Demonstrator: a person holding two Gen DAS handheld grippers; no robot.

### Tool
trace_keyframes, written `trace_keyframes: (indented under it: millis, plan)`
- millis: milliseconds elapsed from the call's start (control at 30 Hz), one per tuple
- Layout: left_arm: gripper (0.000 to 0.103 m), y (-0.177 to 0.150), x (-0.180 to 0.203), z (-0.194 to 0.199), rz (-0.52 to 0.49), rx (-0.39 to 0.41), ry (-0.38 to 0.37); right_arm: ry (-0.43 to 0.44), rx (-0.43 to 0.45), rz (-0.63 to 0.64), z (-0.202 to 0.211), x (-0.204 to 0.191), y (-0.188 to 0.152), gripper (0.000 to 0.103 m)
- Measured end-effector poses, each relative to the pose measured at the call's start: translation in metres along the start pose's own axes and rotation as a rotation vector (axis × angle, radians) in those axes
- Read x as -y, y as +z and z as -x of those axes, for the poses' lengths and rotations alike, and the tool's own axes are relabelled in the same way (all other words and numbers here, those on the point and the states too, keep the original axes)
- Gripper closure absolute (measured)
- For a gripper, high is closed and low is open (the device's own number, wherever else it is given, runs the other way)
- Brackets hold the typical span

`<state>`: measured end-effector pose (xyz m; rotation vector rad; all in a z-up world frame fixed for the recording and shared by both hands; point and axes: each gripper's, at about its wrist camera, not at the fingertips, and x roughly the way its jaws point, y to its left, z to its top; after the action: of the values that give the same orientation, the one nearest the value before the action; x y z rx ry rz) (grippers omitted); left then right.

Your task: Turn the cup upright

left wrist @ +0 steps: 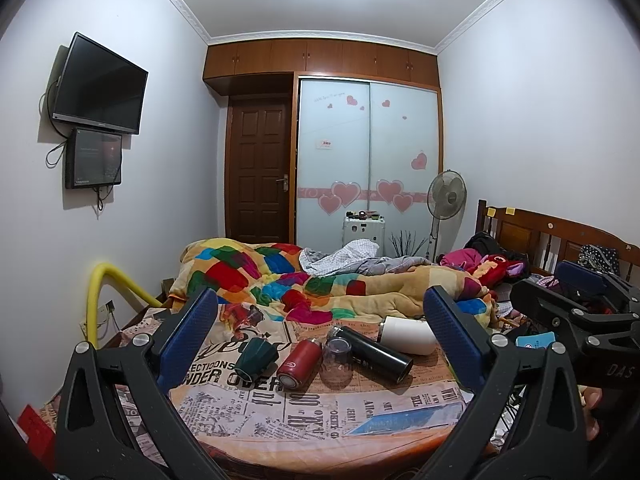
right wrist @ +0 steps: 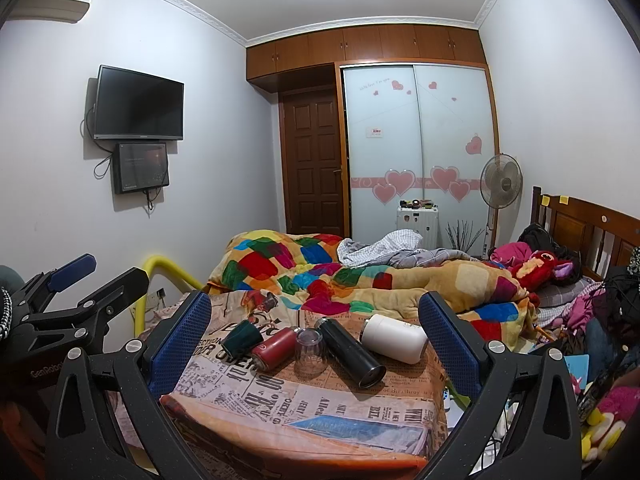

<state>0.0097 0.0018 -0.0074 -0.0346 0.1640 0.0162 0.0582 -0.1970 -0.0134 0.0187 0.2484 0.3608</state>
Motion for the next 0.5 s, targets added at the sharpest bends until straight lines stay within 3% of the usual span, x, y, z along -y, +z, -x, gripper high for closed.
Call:
trace_keyframes:
  millis: [500]
  plan:
    - [0.000,0.0009,0.0014,0.0011,-0.003,0.008,0.000,0.000,0.001,0.002,0.0011,0.0005,0.0009,0.000]
